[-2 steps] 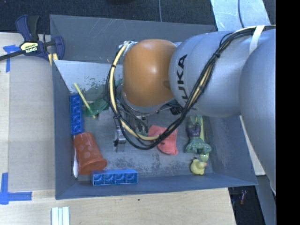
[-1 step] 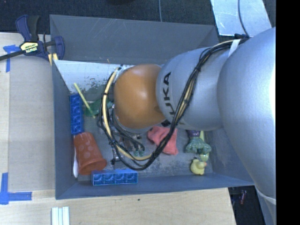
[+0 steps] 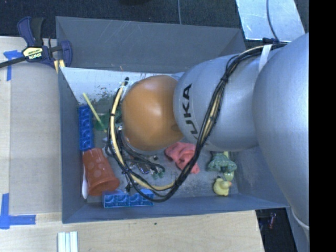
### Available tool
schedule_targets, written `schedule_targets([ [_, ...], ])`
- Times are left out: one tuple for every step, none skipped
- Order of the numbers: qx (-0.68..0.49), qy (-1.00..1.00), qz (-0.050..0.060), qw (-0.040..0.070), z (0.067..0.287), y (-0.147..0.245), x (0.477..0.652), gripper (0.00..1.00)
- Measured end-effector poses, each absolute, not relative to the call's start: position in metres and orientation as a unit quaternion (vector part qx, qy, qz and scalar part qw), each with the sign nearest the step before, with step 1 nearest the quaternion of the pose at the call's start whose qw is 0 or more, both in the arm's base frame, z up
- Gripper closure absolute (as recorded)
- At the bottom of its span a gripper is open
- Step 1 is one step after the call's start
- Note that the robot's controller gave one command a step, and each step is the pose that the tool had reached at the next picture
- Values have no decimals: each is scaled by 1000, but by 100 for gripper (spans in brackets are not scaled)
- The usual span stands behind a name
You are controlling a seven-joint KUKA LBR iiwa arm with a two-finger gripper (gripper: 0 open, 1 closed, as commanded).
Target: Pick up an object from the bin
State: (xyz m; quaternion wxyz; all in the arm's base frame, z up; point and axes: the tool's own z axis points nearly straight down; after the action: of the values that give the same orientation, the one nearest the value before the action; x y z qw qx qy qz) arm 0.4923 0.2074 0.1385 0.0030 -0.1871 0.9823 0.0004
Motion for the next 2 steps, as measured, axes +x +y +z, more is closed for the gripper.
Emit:
schedule_targets([
  [-270, 963, 1, 11, 103, 247, 498, 0],
  [-389, 921, 3, 35, 87, 217, 499, 0],
])
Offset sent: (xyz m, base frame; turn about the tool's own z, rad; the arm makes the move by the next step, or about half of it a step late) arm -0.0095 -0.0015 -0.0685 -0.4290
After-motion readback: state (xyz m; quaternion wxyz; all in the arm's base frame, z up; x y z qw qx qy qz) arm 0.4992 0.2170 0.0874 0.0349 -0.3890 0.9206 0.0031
